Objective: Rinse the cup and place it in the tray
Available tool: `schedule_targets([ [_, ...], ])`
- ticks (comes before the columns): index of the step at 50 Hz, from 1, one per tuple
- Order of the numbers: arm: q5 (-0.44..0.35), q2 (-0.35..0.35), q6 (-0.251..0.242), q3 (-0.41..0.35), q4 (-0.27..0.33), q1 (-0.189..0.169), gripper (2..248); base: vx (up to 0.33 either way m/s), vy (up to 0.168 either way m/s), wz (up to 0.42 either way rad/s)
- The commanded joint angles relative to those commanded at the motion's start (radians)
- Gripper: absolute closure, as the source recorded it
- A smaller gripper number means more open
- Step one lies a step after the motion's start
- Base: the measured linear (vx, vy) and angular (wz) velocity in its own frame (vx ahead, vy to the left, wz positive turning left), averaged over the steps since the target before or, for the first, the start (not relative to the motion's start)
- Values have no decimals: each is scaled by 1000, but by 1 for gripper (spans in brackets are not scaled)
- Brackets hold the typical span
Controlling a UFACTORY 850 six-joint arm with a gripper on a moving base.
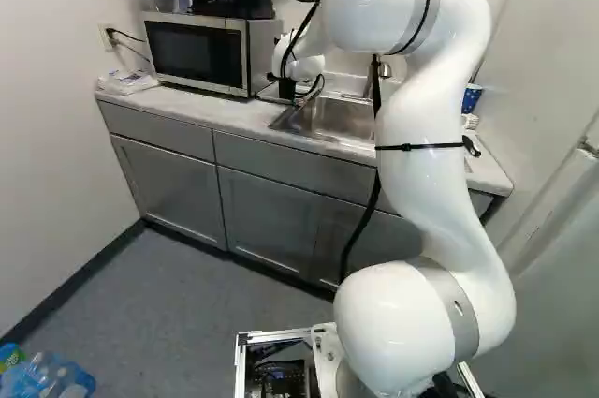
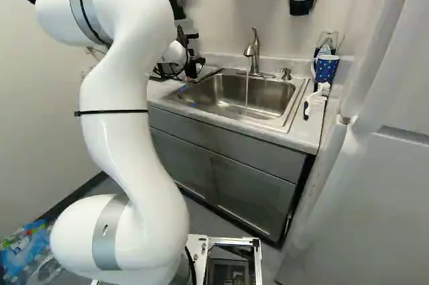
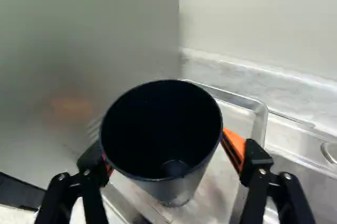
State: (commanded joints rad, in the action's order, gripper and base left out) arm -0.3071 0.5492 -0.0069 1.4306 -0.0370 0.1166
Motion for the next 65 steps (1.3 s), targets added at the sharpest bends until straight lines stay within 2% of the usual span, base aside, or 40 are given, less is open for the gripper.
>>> schedule_targets([
  [3,0,0,0,0,0,0,20,0,0,0],
  [4,0,0,0,0,0,0,3,0,0,0],
  [65,0,-70,0,30,0,0,3,0,0,0],
])
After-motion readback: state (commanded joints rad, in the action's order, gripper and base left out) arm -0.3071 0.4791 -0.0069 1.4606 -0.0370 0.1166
